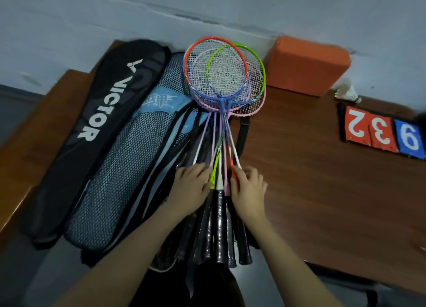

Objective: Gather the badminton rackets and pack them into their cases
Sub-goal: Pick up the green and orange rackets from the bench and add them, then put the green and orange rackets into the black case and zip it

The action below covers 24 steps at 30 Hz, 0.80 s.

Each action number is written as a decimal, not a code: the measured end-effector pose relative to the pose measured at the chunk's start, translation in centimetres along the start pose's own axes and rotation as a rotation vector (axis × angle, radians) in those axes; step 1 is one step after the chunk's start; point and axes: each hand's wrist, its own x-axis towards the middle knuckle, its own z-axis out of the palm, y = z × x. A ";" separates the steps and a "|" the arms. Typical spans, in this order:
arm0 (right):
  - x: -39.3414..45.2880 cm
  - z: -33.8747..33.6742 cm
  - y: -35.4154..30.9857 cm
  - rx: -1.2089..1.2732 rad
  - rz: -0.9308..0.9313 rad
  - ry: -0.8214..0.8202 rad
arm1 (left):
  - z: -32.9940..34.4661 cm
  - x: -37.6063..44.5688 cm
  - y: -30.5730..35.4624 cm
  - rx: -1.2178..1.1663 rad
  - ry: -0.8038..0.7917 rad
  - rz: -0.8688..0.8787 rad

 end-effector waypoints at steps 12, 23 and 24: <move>-0.1 2.0 -10.8 0.177 -0.226 0.055 | -6.8 -5.0 -10.6 -0.039 0.155 -0.130; 2.2 11.7 -26.2 0.081 -0.240 -0.036 | -9.7 -6.7 -26.8 -0.030 0.032 -0.241; 2.4 12.4 -27.1 0.066 -0.239 -0.046 | -9.4 -6.7 -27.4 -0.012 -0.009 -0.261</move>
